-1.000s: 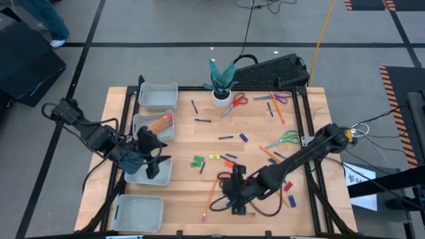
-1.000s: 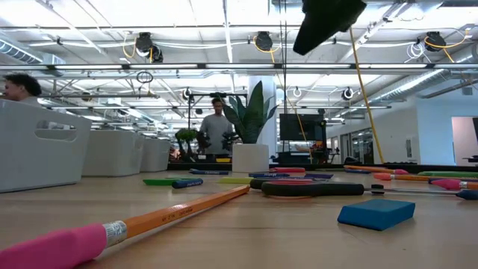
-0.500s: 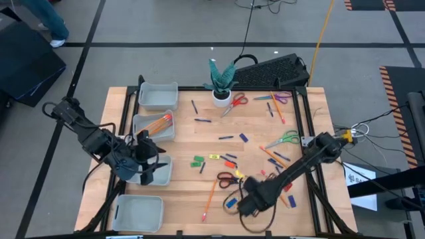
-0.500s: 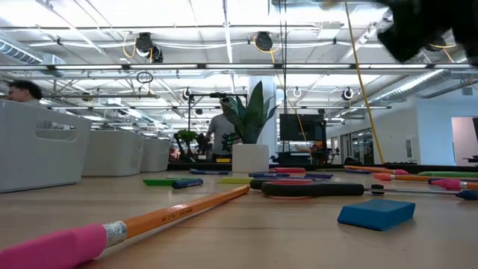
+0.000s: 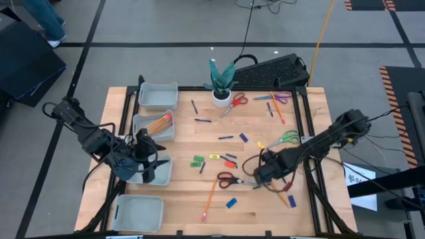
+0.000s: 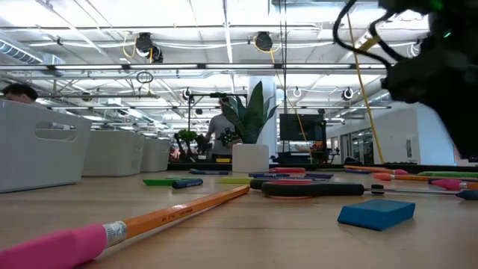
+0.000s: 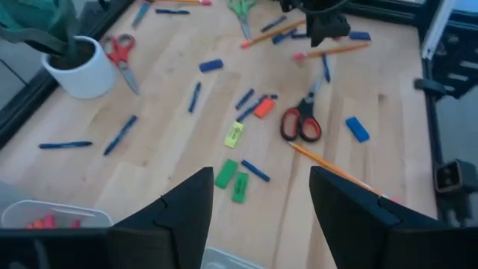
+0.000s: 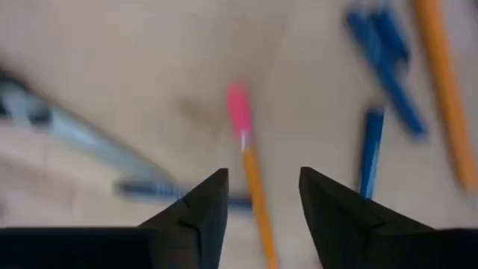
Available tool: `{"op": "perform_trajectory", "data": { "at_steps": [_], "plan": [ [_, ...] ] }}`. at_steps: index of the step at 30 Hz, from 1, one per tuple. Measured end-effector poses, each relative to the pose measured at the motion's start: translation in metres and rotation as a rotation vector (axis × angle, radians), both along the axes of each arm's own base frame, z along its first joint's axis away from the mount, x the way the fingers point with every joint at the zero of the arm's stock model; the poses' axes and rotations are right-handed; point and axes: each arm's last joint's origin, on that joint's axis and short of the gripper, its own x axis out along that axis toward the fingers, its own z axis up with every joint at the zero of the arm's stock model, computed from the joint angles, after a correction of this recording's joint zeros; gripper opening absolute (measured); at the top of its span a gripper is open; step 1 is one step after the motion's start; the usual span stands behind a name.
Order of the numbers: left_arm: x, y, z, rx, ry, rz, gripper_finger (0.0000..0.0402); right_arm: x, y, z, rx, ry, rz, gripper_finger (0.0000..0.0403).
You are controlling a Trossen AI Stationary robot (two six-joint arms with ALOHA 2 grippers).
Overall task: Sort crayons/erasers/pens/pencils in bins
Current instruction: Put the orange pencil into the middle top gray bin
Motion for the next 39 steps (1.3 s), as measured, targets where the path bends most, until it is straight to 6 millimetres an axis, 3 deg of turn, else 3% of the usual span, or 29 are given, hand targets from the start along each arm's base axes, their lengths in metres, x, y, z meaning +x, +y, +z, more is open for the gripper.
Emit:
{"op": "perform_trajectory", "data": {
  "at_steps": [7, 15, 25, 28, 34, 39],
  "plan": [
    [0.003, 0.005, 0.0, -0.002, -0.006, 0.04, 0.0225, 0.006, 0.001, -0.021, 0.038, -0.066, 0.007, 0.0131],
    [0.007, 0.012, 0.0, 0.014, -0.002, 0.071, 0.0225, 0.01, 0.002, -0.039, 0.0, 0.006, 0.036, 0.012],
    [0.011, 0.019, 0.0, 0.003, -0.009, 0.116, 0.0225, 0.007, 0.0, -0.042, -0.036, 0.045, 0.006, 0.0023],
    [0.013, 0.019, 0.002, -0.001, -0.049, 0.141, 0.0225, 0.006, 0.0, -0.042, -0.043, 0.051, 0.031, 0.0011],
    [0.028, 0.011, 0.004, -0.019, -0.195, 0.089, 0.0225, -0.003, -0.006, -0.022, -0.081, -0.005, 0.1, 0.0017],
    [0.044, 0.013, -0.004, -0.053, -0.304, 0.088, 0.0231, 0.004, -0.008, 0.028, -0.158, -0.255, 0.213, 0.0014]
  ]
}}
